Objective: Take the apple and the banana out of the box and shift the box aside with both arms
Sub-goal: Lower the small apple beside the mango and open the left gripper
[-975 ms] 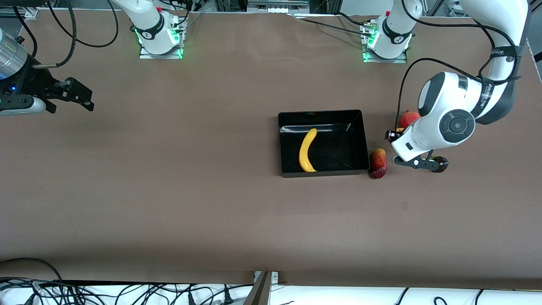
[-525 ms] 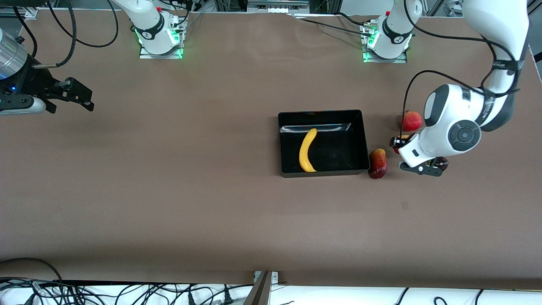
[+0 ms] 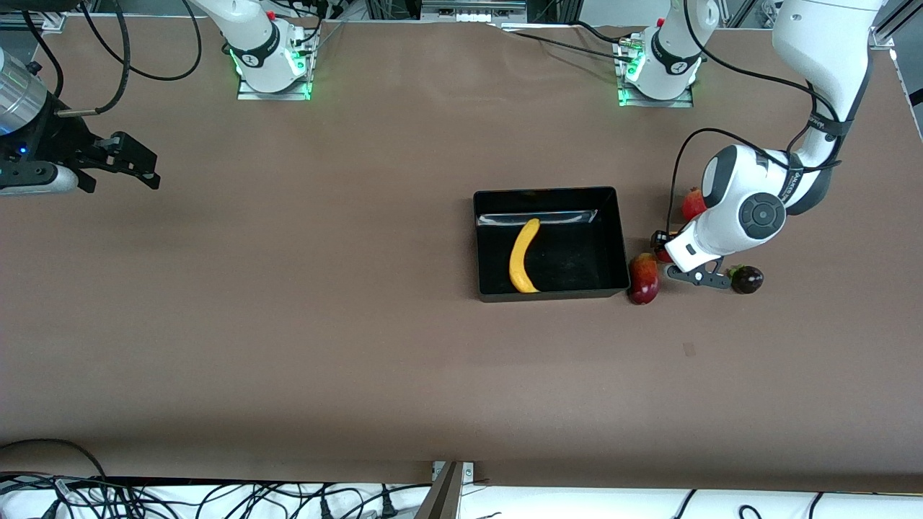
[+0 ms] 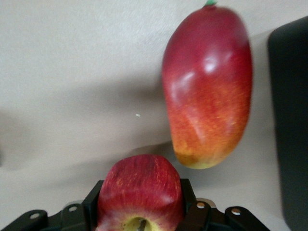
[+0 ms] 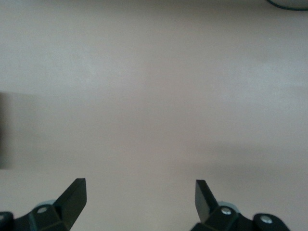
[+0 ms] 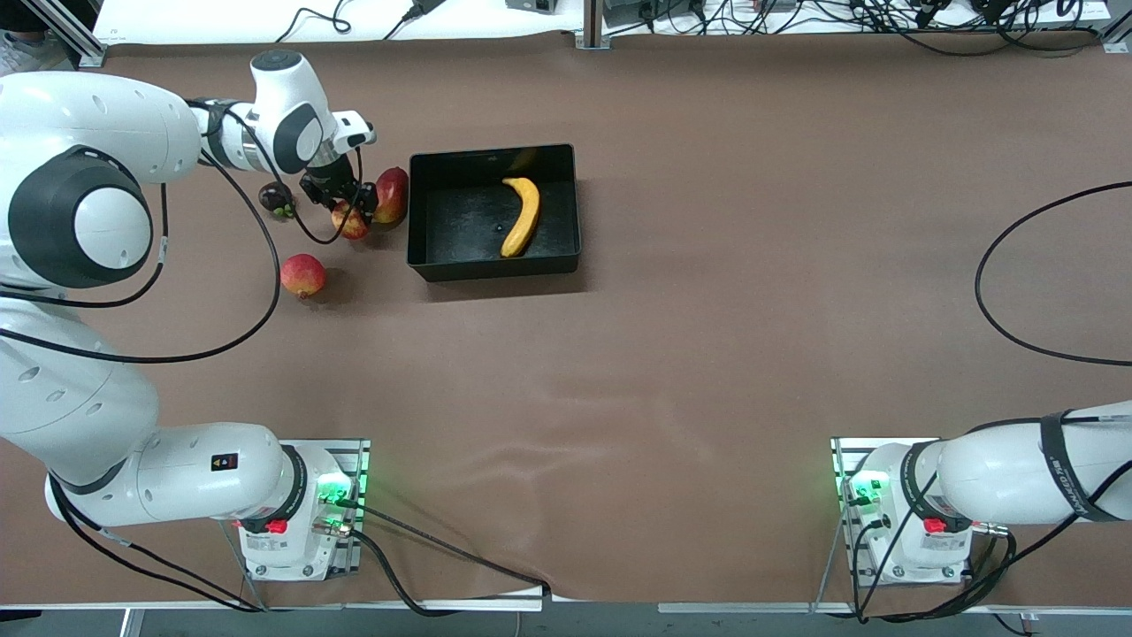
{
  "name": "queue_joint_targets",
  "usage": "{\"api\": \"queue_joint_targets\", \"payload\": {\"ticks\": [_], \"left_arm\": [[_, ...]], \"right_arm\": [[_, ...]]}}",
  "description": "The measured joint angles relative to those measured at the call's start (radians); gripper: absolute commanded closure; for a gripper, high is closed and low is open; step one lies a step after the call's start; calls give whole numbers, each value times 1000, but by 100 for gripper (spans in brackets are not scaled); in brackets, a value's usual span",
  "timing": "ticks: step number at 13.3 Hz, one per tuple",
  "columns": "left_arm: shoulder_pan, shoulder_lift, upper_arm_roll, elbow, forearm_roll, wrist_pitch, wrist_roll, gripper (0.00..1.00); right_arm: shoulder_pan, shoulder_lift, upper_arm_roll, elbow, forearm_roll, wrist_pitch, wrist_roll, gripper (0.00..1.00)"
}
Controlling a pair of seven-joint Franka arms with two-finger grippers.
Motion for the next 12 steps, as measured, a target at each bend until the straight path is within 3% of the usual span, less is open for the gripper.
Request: {"api": "queue_joint_targets", "payload": {"ticks": [4,5,6,7,12], "left_arm": [[22,8,-2,-29,6,38,12,75],[25,8,-2,-29,6,39,12,55],[27,8,-2,-29,6,39,12,4],[28,8,-2,-29,6,39,13,0],[38,-17,-3,-13,6,9,15,0]], "right_arm": [[0,0,0,0,0,0,0,0],[0,0,0,0,0,0,0,0],[0,0,0,0,0,0,0,0],[0,0,0,0,0,0,0,0],[0,0,0,0,0,0,0,0]]}}
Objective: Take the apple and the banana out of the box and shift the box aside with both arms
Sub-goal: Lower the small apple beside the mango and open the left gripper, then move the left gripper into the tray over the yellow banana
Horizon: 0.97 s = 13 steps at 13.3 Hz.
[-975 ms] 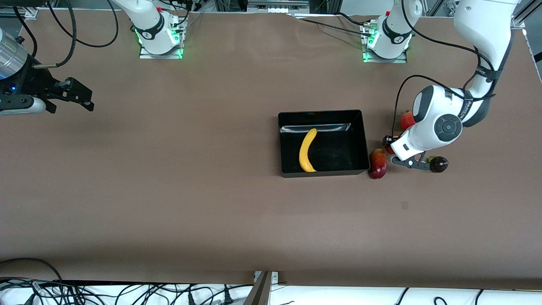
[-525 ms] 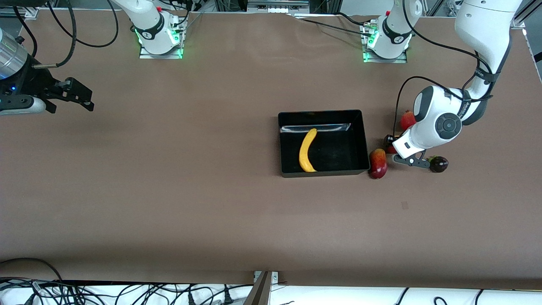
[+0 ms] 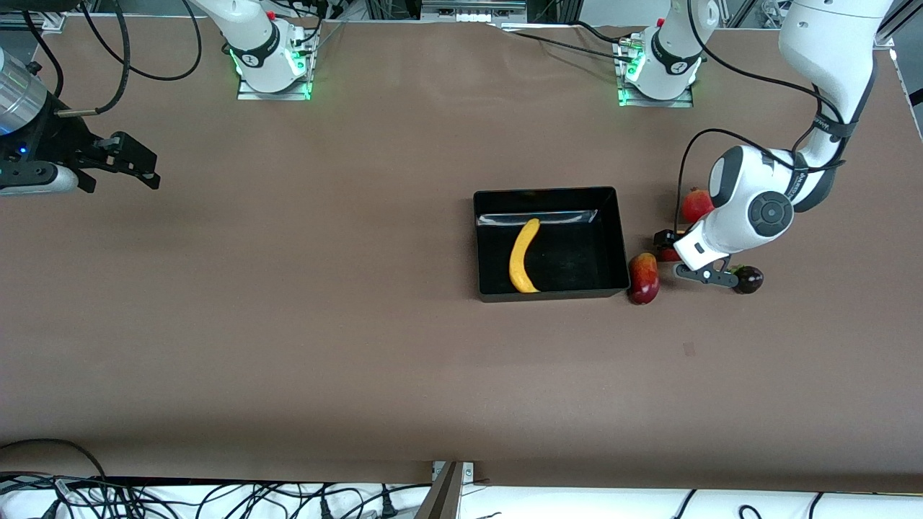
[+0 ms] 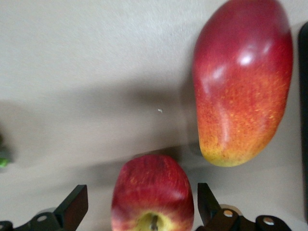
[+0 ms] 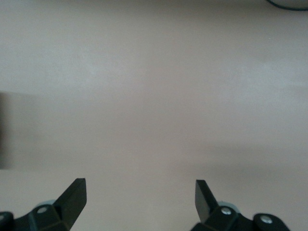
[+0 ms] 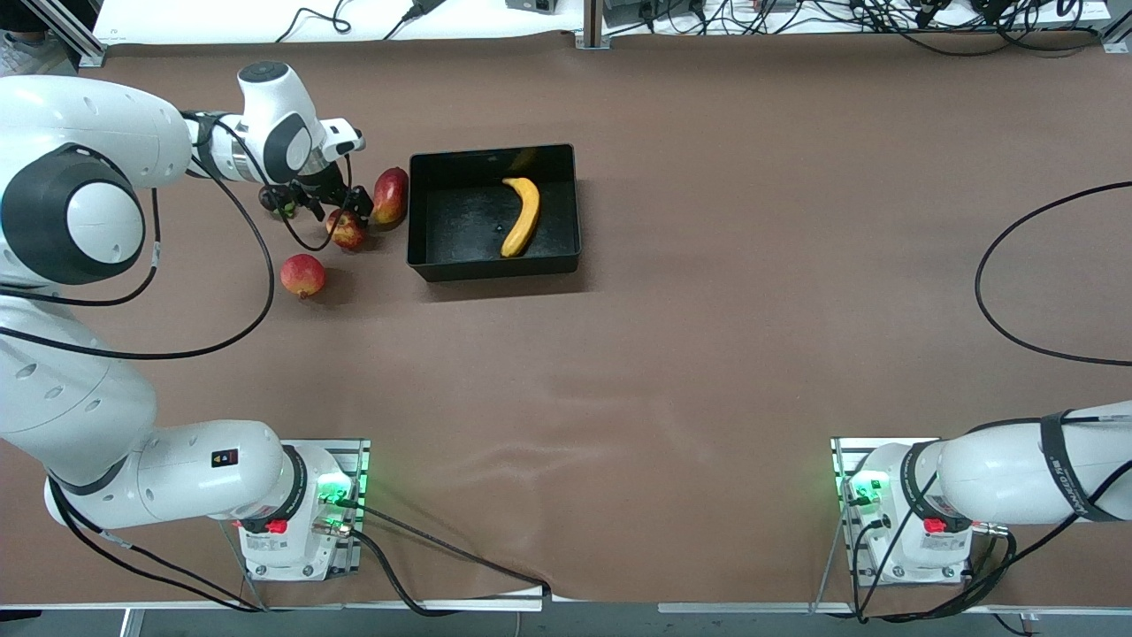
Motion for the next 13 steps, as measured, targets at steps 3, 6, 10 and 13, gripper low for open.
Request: {"api": "queue_joint_targets", "payload": {"ticks": [3,6,10,13], "left_arm": [[0,-63,-13,89,0,-187,0,0],[0,-97,-54,219,0,-391,-1,0],[-5,-99,-93,336,0,-527,-13,0],[-9,-99,-153,405,0,-597,-91,0]], "right_arm": [[0,0,0,0,0,0,0,0],[0,0,-1,0,0,0,0,0],[0,0,-1,0,0,0,0,0],[0,0,1,0,0,-1,0,0]]}}
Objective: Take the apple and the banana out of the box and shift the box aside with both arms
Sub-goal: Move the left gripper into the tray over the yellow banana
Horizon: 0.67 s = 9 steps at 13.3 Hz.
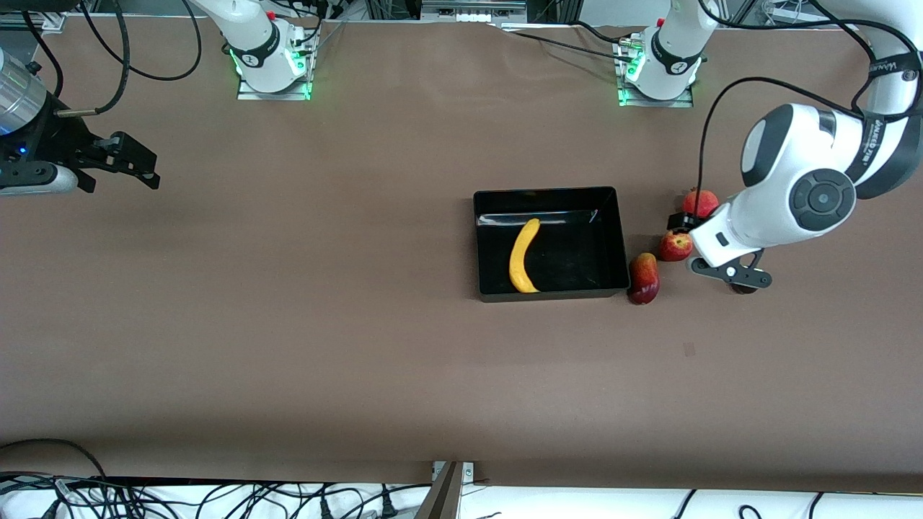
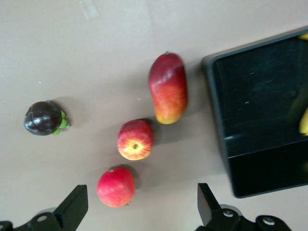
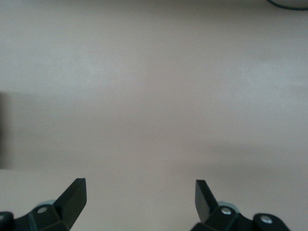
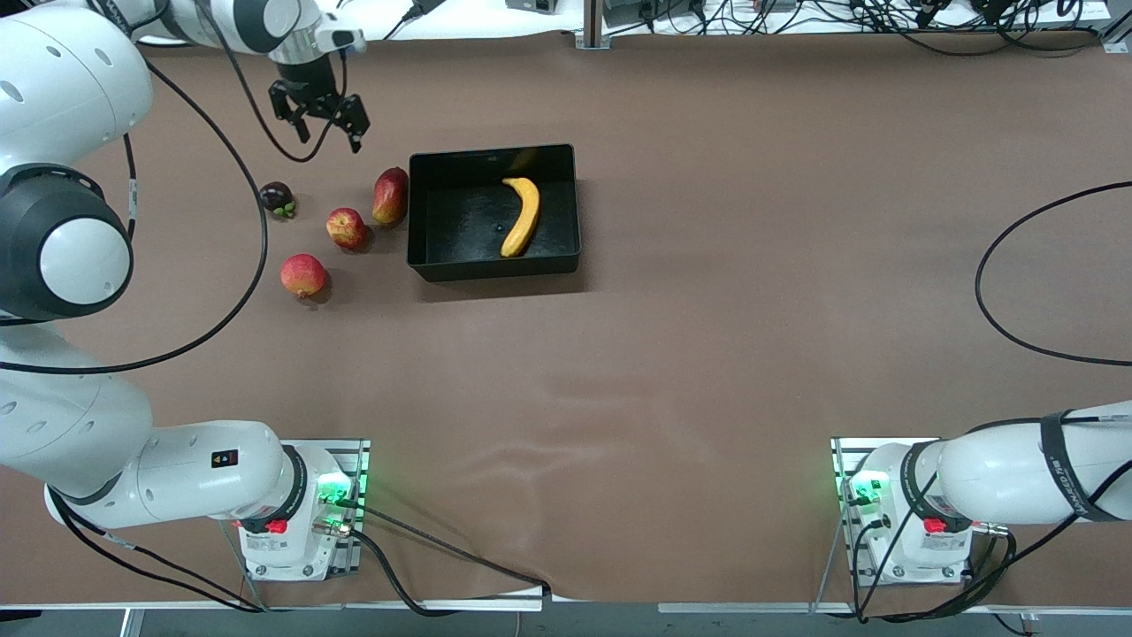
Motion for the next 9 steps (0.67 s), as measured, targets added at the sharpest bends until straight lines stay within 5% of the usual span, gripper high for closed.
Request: {"api": "queue_joint_targets", "payload": {"ticks": [4,9], "left_arm": [[-10,6,-84,21,0,-13,-119,0],[-83,33,-101,46,-3,-13,-259,0]], "right_arm": [[1,0,7,0,0,0,0,0],[1,0,7,0,0,0,0,0]]}}
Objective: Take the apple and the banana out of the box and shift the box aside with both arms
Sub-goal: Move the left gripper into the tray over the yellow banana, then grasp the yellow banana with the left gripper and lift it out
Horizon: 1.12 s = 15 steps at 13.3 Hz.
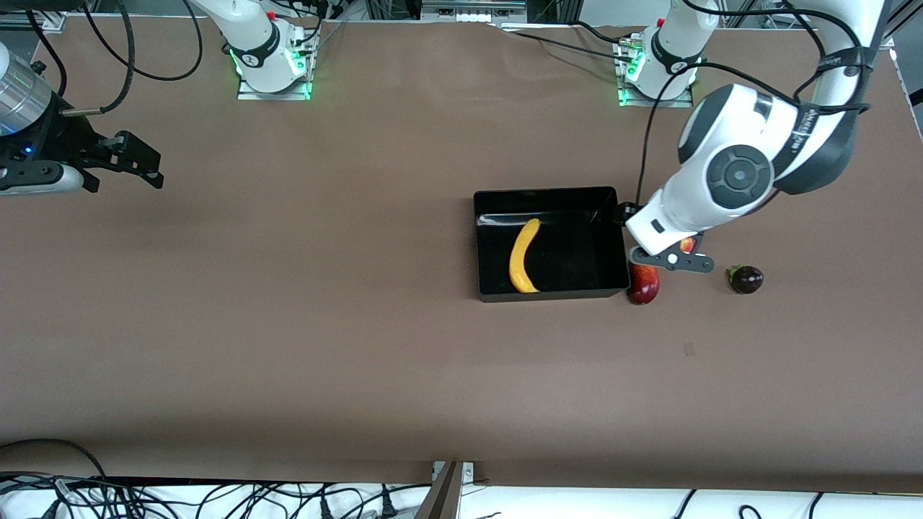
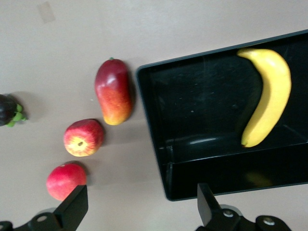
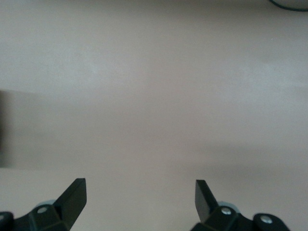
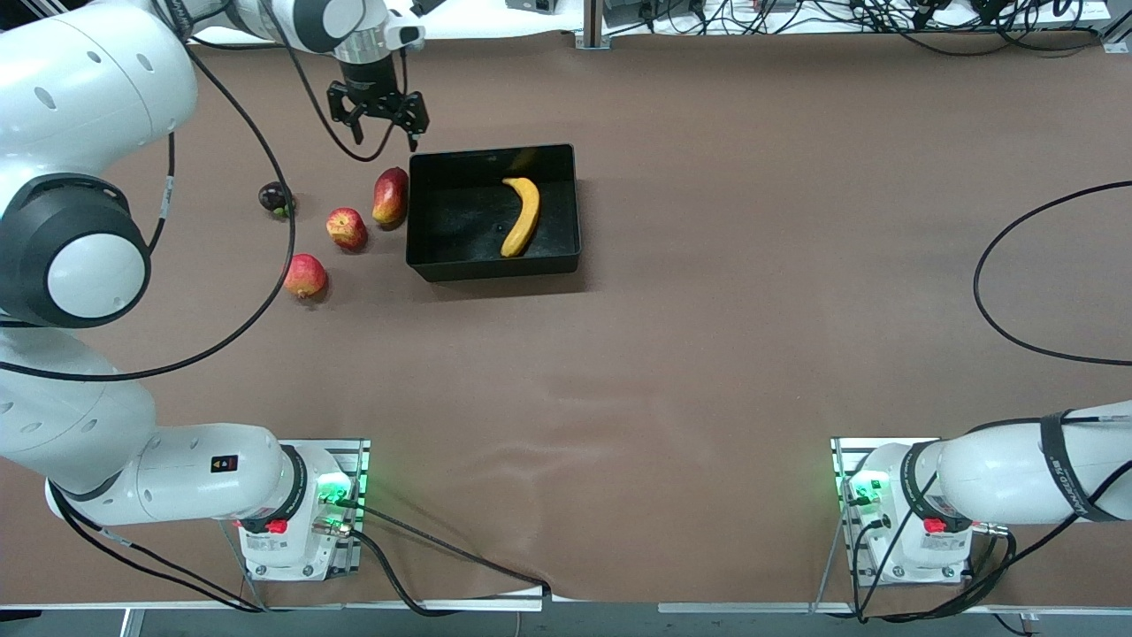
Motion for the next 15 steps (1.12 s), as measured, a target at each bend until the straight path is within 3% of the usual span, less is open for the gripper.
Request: {"api": "queue_joint_targets", "payload": {"ticks": [5,9,15], "left_arm": [[-118,62,-4,31,-6,46,-125,0],[-206,191,-4,104,-25,152,-179,0],[-268,368,-4,109,-25,283,-200,0]], "right_arm": [[0,0,1,0,0,0,0,0],[0,0,1,0,0,0,0,0],[0,0,1,0,0,0,0,0]]}}
